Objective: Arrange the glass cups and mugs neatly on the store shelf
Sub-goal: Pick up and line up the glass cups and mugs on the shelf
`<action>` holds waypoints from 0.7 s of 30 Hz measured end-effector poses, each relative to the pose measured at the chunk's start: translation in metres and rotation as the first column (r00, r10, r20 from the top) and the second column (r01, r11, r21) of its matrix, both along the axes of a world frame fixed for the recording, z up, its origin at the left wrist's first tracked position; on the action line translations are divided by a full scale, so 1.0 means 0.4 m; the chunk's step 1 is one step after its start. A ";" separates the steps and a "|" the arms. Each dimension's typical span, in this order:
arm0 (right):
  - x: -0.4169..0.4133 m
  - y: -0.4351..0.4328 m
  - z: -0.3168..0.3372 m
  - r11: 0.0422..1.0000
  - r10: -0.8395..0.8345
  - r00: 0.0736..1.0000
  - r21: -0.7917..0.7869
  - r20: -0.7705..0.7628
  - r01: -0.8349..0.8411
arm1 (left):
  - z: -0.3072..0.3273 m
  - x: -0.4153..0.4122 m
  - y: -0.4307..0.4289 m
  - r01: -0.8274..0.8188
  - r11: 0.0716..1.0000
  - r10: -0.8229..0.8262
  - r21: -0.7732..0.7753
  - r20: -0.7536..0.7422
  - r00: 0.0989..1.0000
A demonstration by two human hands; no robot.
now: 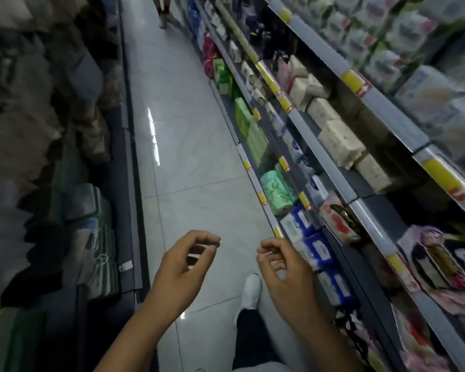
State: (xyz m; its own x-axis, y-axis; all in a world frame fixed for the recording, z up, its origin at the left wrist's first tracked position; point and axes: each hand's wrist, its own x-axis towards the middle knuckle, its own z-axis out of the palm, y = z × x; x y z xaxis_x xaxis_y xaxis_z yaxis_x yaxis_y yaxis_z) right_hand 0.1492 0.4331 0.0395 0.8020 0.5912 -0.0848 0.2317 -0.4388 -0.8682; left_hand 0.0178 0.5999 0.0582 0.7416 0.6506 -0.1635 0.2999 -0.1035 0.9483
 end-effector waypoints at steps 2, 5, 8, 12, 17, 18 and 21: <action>0.098 0.098 -0.028 0.999 0.052 0.998 0.014 -0.019 -0.052 | 0.005 0.080 0.070 -0.043 0.999 0.043 0.013 0.000 0.999; 0.248 0.250 -0.023 0.988 0.152 0.986 0.013 -0.072 -0.152 | 0.043 0.191 0.174 -0.138 0.987 0.139 0.085 -0.009 0.990; 0.371 0.402 0.002 0.964 0.267 0.962 0.017 -0.064 -0.266 | 0.094 0.265 0.271 -0.202 0.963 0.208 0.177 -0.016 0.978; 0.517 0.617 0.022 0.913 0.407 0.913 -0.011 0.009 -0.407 | 0.093 0.345 0.429 -0.302 0.926 0.322 0.225 -0.056 0.945; 0.643 0.847 0.014 0.902 0.431 0.902 -0.041 0.023 -0.430 | 0.042 0.450 0.643 -0.324 0.912 0.361 0.253 -0.114 0.926; 0.669 0.898 0.001 0.902 0.429 0.903 -0.051 0.029 -0.428 | 0.022 0.479 0.700 -0.320 0.913 0.357 0.253 -0.116 0.927; 0.743 1.055 -0.018 0.917 0.397 0.913 -0.074 0.093 -0.391 | -0.018 0.571 0.881 -0.281 0.928 0.311 0.243 -0.094 0.946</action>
